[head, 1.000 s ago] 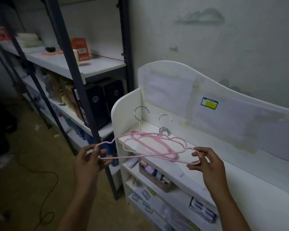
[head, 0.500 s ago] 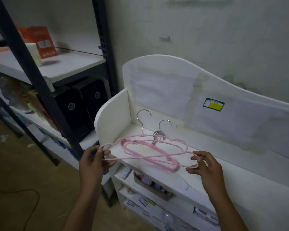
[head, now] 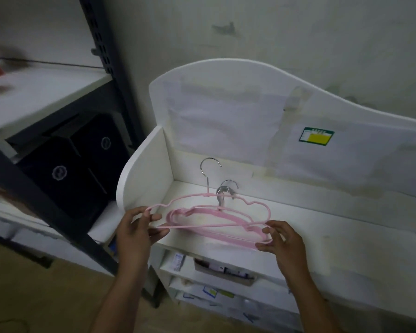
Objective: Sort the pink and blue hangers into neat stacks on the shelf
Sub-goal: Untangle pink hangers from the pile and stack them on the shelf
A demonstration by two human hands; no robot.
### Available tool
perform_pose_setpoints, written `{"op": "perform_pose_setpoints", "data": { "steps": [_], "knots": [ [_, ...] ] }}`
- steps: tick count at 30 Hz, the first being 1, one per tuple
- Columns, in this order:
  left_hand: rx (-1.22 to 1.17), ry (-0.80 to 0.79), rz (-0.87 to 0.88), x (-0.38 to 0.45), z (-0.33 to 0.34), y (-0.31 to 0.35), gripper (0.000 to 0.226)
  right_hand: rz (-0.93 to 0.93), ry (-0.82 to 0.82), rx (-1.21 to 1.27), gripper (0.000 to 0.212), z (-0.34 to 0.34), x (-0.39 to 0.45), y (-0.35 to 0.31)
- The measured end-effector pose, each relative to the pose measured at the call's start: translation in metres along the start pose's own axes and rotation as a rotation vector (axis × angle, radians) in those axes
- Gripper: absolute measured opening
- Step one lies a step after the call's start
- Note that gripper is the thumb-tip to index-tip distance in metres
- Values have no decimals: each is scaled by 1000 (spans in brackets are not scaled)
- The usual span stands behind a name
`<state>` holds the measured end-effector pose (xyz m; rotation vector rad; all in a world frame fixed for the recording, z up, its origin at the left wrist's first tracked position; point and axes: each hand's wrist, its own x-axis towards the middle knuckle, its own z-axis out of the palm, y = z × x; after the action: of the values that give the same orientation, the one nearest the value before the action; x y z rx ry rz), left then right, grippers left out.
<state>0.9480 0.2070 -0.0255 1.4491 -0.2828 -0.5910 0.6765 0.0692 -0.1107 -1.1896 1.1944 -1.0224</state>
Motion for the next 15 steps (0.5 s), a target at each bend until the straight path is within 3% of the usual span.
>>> {"op": "perform_pose_setpoints", "data": {
  "steps": [11,15],
  "knots": [
    [-4,-87,-44,29,10,-16,9,-176,86,-668,19,-4,8,15],
    [31,-133,-67,40,10,-29,9,-93,63,-658,21,-8,8,18]
  ]
}}
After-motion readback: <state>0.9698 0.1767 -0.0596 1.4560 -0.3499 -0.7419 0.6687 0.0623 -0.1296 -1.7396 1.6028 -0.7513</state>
